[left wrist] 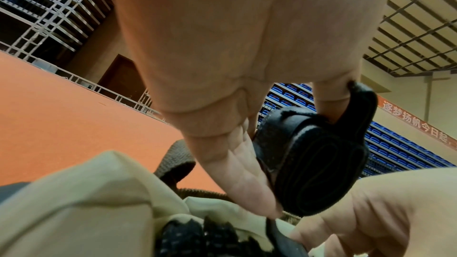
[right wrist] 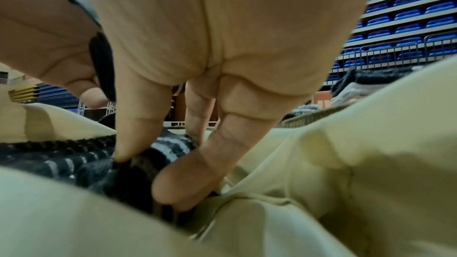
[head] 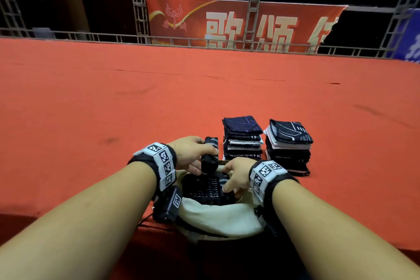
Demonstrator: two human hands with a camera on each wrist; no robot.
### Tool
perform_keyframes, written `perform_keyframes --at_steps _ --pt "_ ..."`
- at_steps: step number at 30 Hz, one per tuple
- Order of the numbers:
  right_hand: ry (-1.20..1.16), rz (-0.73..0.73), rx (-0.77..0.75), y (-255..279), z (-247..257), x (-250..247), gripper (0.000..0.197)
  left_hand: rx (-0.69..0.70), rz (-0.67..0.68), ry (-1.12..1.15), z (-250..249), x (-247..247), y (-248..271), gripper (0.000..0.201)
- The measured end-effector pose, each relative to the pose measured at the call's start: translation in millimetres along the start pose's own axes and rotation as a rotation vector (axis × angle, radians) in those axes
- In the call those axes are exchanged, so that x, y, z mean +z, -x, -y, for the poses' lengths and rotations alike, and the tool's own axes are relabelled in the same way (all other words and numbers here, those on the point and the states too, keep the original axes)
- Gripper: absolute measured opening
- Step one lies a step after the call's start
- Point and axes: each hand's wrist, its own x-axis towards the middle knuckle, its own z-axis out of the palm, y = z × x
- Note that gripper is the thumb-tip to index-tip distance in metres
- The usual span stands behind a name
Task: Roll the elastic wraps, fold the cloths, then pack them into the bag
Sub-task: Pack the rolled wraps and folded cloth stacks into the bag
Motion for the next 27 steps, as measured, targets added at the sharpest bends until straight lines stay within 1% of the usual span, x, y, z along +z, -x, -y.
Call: perform_keyframes --at_steps 5,9,10,12,14,16,18,20,21,22,23,24,26,27 --pt "-0.031 -0.048 0.033 8.3 -9.1 -6.3 0.067 0.013 0.02 0.007 -4.0 7.9 3.2 0.032" --pt "-0.055 -0.01 0.025 9.6 -8.1 -8.3 0.068 0.017 0.028 0.002 -7.1 10.2 5.7 0.029" --pt "-0.052 -0.009 0.02 10.0 -8.1 -9.7 0.069 0.019 0.032 -0.001 -7.6 10.5 5.8 0.031" --pt "-0.08 -0.01 0.013 10.0 -9.6 -10.8 0.07 0.021 0.028 -0.007 -7.1 9.8 4.5 0.043" --pt "-0.106 -0.002 0.02 11.4 -12.3 -10.6 0.068 0.022 0.018 -0.026 -6.8 9.3 5.1 0.052" --pt "-0.138 -0.009 0.035 15.4 -14.2 -10.9 0.064 0.024 0.021 -0.028 -6.3 8.4 6.5 0.054" --pt "-0.177 -0.063 0.039 21.7 -14.2 -15.6 0.051 0.032 0.024 -0.022 -7.8 8.3 8.9 0.054" --pt "-0.287 -0.14 -0.007 28.9 -11.7 -21.3 0.027 0.065 0.021 -0.067 -10.6 10.3 13.1 0.048" --pt "-0.405 -0.162 -0.039 32.6 -10.0 -24.1 0.017 0.081 0.024 -0.093 -12.9 12.2 15.1 0.043" --pt "-0.555 -0.165 -0.067 35.4 -7.9 -27.0 0.012 0.096 0.029 -0.117 -15.0 14.5 15.8 0.04" --pt "-0.689 -0.157 -0.094 38.2 -6.5 -29.1 0.013 0.105 0.025 -0.137 -17.3 17.2 15.5 0.039" --pt "-0.777 -0.149 -0.112 41.5 -5.1 -31.0 0.019 0.112 0.015 -0.155 -19.0 20.2 14.8 0.039" --pt "-0.842 -0.136 -0.118 47.0 -4.7 -31.8 0.033 0.122 -0.006 -0.208 -22.4 27.3 11.0 0.046" --pt "-0.839 -0.134 -0.119 50.0 -5.4 -31.3 0.036 0.135 -0.014 -0.246 -24.7 31.5 9.0 0.049"
